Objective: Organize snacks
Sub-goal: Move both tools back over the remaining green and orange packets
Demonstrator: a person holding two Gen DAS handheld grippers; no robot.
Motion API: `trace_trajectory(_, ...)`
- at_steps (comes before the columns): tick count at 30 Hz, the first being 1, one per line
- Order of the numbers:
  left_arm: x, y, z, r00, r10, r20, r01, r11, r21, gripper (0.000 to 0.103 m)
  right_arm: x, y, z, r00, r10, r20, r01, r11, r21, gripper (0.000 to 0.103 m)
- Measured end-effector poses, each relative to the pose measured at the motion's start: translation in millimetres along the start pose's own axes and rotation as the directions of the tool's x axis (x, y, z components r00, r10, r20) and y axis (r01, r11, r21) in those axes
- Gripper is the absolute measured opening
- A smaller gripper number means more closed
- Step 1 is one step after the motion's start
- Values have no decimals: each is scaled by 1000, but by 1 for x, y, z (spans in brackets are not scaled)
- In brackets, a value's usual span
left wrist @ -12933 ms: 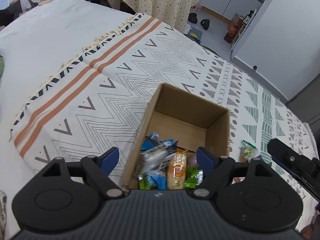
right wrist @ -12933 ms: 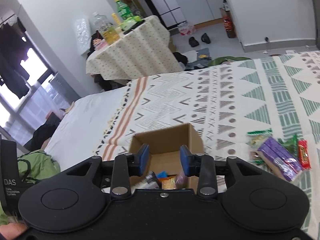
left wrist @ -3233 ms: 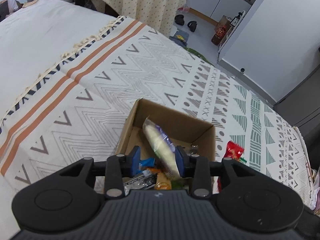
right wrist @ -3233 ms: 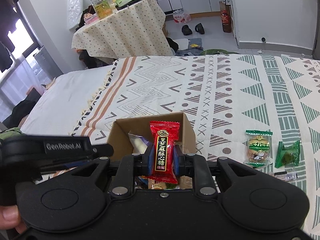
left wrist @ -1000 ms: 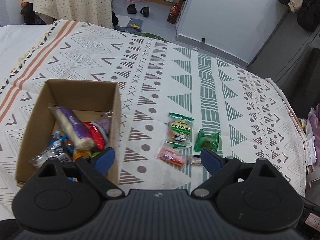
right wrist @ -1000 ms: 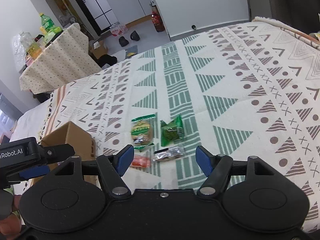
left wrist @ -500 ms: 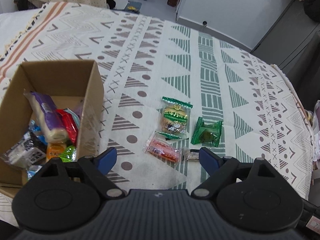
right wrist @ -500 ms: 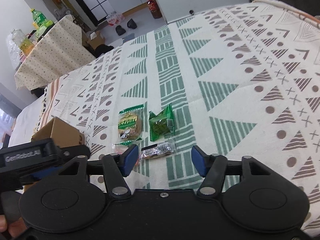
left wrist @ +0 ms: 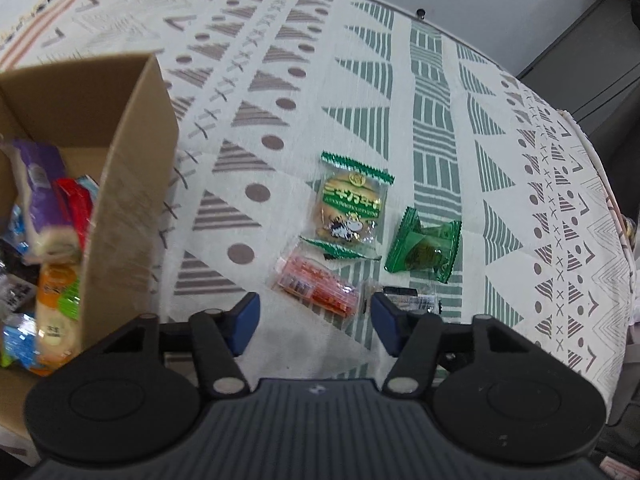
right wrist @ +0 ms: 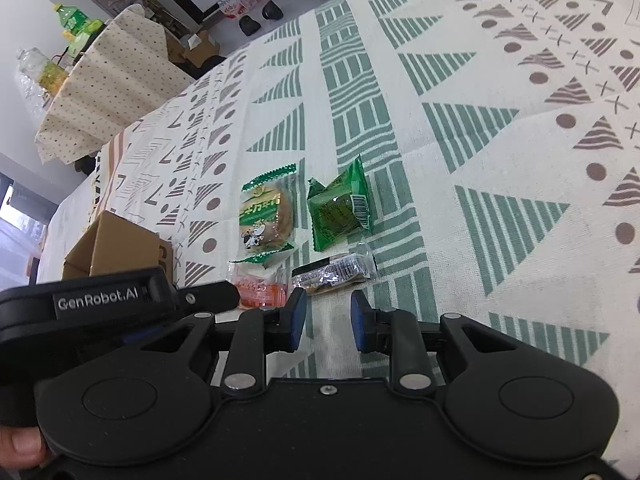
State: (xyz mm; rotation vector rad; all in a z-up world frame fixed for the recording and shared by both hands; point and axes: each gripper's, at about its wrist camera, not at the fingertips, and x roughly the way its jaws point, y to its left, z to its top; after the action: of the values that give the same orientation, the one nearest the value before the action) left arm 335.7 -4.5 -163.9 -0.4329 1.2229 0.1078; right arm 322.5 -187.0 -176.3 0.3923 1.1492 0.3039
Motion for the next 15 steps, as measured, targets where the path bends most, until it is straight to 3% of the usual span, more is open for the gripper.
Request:
trace_trajectory(5,9,1,2,999,-37,-20,36,998,-57,52,8,-5,5,1000,-10,-4,10,1000,24,27)
trace_trajectory(15,30,-2,10,999,-8,-36,4,994,-107,53,16,-10,12,1000,-18,-10,18,999,42,30)
